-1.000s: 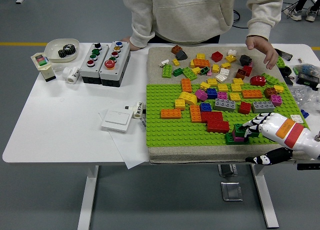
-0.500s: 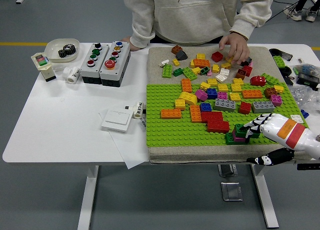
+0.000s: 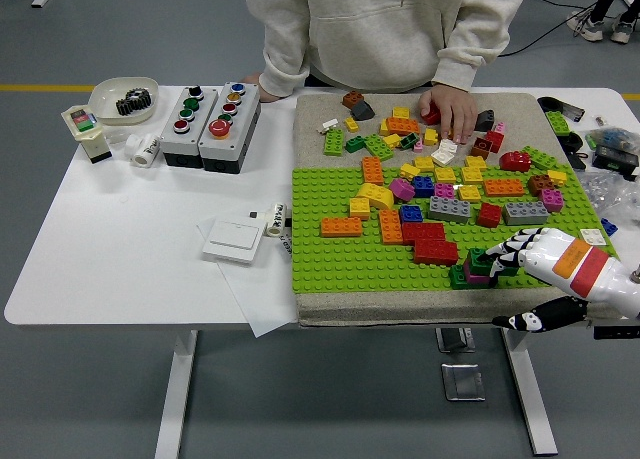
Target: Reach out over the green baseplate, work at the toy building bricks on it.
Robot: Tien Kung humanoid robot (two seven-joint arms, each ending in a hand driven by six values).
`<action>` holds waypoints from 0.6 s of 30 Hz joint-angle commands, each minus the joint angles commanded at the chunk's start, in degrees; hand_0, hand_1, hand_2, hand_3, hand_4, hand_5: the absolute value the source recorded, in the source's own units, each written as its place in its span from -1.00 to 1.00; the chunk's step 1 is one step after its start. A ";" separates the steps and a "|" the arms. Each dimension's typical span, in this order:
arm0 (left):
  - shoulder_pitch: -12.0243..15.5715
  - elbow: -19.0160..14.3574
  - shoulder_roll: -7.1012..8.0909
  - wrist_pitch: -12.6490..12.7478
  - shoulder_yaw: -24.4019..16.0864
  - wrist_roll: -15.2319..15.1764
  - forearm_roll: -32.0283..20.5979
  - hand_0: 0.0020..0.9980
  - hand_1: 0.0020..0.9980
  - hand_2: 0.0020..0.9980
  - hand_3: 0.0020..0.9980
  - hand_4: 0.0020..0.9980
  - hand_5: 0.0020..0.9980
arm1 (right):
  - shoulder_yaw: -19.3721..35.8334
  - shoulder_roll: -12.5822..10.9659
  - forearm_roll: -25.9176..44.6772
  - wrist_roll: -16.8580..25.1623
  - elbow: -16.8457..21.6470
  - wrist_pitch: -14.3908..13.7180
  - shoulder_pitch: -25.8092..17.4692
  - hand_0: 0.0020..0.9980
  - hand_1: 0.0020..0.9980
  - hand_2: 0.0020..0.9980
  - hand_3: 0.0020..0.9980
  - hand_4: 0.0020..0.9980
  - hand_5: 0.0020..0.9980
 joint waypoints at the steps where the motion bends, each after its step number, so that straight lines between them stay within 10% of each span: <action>1: 0.00 0.00 0.00 0.02 -0.03 0.04 0.05 0.27 0.47 0.44 0.13 0.22 0.22 | -0.02 0.00 -0.03 0.00 0.06 -0.01 -0.01 0.33 0.30 0.34 0.05 0.77 0.25; 18: 0.03 0.02 0.03 0.08 -0.34 0.55 0.80 0.27 0.47 0.44 0.13 0.22 0.23 | 0.07 -0.50 -0.18 0.00 0.44 -0.05 -0.51 0.32 0.29 0.33 0.05 0.77 0.26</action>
